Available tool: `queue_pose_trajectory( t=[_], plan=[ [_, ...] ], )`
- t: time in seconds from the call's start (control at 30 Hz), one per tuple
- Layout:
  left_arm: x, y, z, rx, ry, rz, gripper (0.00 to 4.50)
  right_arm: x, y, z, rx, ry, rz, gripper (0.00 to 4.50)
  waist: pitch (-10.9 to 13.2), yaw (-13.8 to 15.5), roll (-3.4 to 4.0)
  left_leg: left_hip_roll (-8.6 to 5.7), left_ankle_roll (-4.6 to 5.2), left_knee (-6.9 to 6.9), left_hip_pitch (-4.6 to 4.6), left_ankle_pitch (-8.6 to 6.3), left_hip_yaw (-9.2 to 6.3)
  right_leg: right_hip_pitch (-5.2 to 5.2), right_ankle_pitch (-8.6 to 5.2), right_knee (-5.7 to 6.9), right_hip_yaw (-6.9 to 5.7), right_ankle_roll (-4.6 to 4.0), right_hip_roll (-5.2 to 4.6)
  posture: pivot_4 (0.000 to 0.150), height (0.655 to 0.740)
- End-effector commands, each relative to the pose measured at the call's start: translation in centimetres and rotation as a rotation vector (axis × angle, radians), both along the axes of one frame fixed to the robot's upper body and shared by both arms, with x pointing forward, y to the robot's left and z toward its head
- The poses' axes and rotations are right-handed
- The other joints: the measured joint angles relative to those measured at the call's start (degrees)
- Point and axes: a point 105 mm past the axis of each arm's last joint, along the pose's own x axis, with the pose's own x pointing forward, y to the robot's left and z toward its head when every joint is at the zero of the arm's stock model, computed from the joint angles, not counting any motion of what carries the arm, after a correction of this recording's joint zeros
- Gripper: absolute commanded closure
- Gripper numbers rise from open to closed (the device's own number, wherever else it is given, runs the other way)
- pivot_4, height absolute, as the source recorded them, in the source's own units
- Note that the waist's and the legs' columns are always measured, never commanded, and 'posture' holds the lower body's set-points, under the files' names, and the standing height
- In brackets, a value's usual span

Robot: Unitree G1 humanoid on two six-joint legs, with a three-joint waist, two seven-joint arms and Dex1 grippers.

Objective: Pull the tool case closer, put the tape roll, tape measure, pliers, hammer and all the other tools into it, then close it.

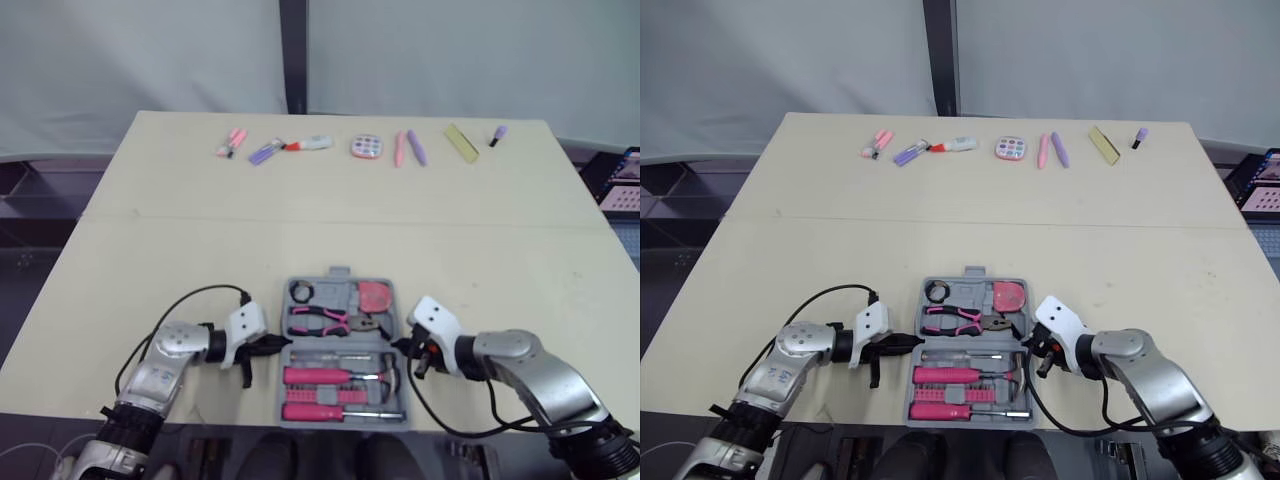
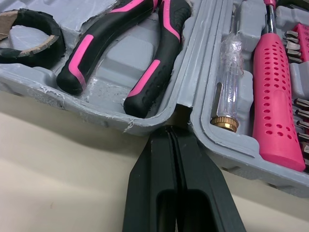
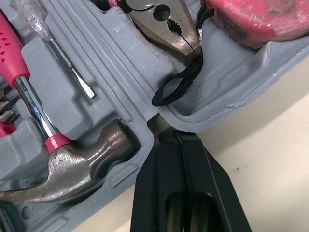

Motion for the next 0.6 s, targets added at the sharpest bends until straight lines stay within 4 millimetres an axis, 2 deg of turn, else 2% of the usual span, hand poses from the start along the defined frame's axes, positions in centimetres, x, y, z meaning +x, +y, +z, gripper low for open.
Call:
queue_pose_trajectory(
  t=[0.03, 0.3, 0.6],
  plan=[
    [-1.5, -1.1, -0.9, -0.006, 0.046, -0.055, 4.43, 0.0, 1.6, 0.9, 0.051, -0.036, 0.054, 4.46, 0.0, 0.0, 0.0, 0.0, 0.0, 0.0, 0.0, 0.0, 0.0, 0.0, 0.0, 0.0, 0.0, 0.0, 0.0, 0.15, 0.74],
    [-1.4, -0.8, -0.8, 0.002, 0.047, -0.046, 4.43, -0.6, 1.3, 0.6, 0.039, -0.015, 0.065, 4.46, 0.0, 0.11, 0.0, -0.01, 0.0, 0.0, 0.0, 0.0, 0.0, 0.0, 0.0, 0.0, 0.01, 0.0, -0.01, 0.15, 0.74],
    [-0.1, 0.1, -0.2, 0.015, 0.014, -0.005, 4.43, -0.6, -0.8, 0.5, 0.005, -0.019, 0.016, 4.46, 0.0, 0.27, 0.0, -0.04, 0.0, 0.01, -0.01, 0.0, -0.02, 0.04, 0.0, -0.03, 0.01, 0.0, -0.03, 0.15, 0.74]
  ],
)
